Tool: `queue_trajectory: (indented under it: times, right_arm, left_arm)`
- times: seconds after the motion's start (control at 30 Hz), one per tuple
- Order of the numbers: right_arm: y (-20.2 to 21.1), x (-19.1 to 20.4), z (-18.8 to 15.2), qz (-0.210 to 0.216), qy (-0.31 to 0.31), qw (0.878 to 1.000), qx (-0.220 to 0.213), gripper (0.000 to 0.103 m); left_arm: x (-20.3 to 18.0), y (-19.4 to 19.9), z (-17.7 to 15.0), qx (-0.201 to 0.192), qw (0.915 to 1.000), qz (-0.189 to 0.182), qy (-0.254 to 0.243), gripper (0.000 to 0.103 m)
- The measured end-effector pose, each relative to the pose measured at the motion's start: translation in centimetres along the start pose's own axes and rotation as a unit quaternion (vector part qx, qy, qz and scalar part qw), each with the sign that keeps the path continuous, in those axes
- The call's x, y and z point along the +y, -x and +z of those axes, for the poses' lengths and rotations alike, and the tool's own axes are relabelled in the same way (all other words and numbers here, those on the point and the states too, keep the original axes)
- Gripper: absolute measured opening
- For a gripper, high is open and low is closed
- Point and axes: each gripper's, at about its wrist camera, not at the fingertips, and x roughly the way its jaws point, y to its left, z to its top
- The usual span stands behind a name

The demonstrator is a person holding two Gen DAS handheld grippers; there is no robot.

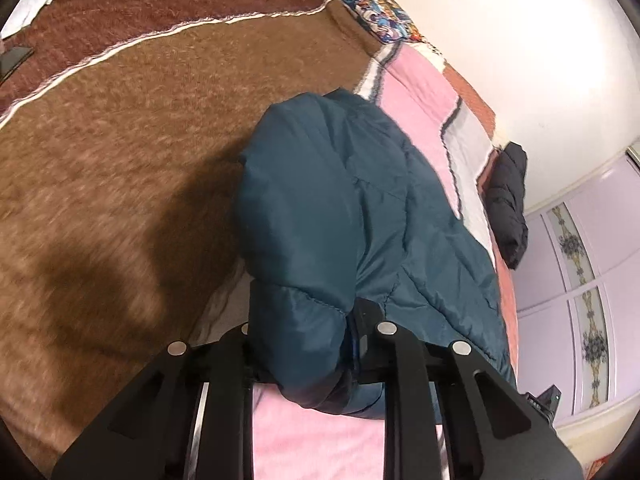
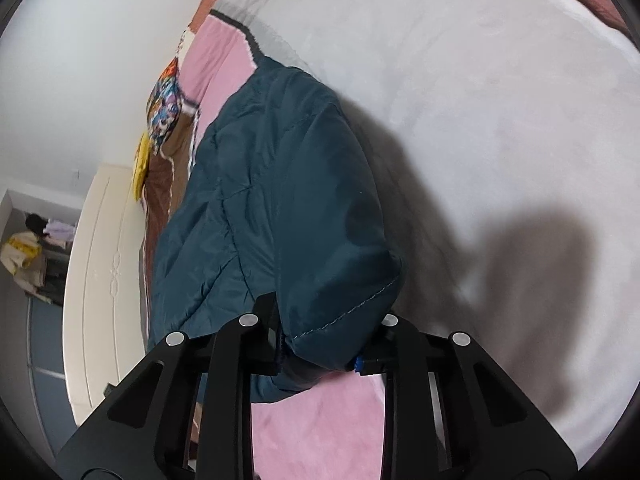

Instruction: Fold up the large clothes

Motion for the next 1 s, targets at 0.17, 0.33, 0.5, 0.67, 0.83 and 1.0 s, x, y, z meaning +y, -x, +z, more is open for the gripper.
queue_trajectory:
  times: [0.17,0.33,0.5,0.67,0.83,1.0]
  right_arm:
    - [2.2,-1.8,-3.9,-0.005,0.012,1.000,0.023,0.024]
    - [4.6,-3.2,-7.2,-0.008,0.013,0.999,0.034,0.024]
    - [5.8,-4.7,-9.4,-0.018,0.014,0.999,0.047,0.025]
    - [3.8,-6.4,-9.3,-0.033,0.007,0.997,0.064,0.041]
    - [5.2,-6.6,-9.1,-0.054,-0.002,0.997,0.060,0.053]
    - [9.1,-5.1,-10.0,-0.124,0.081,0.989,0.020,0.053]
  left_arm:
    - [1.7,3.4,-3.5,0.016,0.9998,0.003,-0.010,0.022]
    - [3.6,6.6,-7.3,0.023,0.9997,0.009,-0.010,0.022]
    - [5.2,8.2,-10.2,0.031,0.9992,0.019,-0.019,0.022]
    - [7.1,6.7,-11.2,0.040,0.9985,0.036,-0.013,0.036]
    - [7.0,8.0,-10.8,0.047,0.9973,0.053,-0.020,0.059]
    - [6.0,13.2,-10.4,-0.018,0.9892,0.110,-0.096,0.064]
